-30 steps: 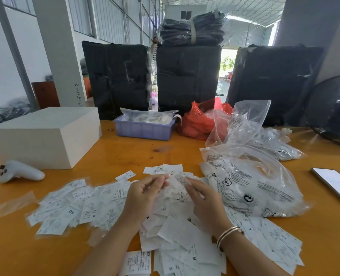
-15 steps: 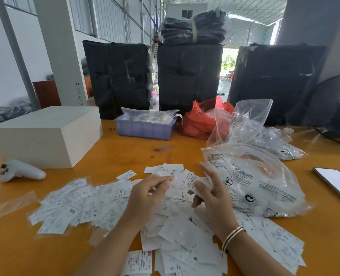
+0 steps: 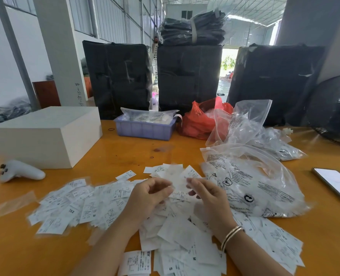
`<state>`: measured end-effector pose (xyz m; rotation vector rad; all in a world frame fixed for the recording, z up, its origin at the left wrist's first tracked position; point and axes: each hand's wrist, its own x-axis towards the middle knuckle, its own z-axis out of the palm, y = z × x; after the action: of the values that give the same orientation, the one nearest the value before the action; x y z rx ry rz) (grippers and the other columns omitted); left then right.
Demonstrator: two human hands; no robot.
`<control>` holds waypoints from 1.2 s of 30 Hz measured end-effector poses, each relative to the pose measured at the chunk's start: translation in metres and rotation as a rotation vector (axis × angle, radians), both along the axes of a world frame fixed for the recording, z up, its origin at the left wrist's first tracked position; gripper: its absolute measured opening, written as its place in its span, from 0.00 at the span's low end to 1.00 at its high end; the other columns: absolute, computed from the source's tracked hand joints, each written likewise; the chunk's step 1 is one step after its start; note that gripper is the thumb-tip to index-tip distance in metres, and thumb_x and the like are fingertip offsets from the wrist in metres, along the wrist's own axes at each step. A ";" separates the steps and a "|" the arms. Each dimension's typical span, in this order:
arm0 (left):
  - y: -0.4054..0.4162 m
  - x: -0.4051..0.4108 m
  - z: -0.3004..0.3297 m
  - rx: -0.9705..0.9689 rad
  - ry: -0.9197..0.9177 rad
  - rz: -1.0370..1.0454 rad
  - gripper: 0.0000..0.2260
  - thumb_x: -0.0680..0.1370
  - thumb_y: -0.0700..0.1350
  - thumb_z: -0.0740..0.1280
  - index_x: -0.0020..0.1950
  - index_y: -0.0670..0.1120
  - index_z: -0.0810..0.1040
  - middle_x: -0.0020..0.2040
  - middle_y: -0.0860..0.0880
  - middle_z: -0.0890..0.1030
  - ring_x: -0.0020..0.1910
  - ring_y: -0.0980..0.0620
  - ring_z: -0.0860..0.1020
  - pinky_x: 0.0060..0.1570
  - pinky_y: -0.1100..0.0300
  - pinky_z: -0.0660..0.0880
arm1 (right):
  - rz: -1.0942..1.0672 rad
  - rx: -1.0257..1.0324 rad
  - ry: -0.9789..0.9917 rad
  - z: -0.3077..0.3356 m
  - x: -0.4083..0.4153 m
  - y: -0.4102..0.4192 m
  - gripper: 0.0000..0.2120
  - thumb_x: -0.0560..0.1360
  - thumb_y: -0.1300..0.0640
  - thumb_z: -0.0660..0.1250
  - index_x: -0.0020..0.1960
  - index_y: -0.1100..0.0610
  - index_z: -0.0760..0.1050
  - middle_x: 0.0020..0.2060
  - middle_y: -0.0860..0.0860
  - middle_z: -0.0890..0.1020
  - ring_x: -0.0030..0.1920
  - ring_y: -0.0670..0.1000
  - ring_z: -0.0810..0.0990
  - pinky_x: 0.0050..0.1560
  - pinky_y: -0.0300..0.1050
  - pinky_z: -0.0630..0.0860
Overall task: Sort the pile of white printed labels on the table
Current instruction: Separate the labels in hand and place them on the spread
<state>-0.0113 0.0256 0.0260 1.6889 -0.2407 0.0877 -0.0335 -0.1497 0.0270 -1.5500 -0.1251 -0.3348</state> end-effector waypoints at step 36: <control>-0.001 -0.005 0.002 0.307 -0.406 0.111 0.03 0.72 0.54 0.68 0.41 0.64 0.77 0.37 0.68 0.80 0.43 0.64 0.78 0.41 0.73 0.73 | 0.008 -0.106 -0.080 -0.012 0.001 0.003 0.11 0.76 0.64 0.65 0.35 0.57 0.75 0.23 0.44 0.69 0.25 0.43 0.66 0.27 0.34 0.64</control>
<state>-0.0166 0.0244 0.0278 1.9797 -0.4829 0.5006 -0.0325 -0.1471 0.0153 -1.6410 -0.2144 -0.3894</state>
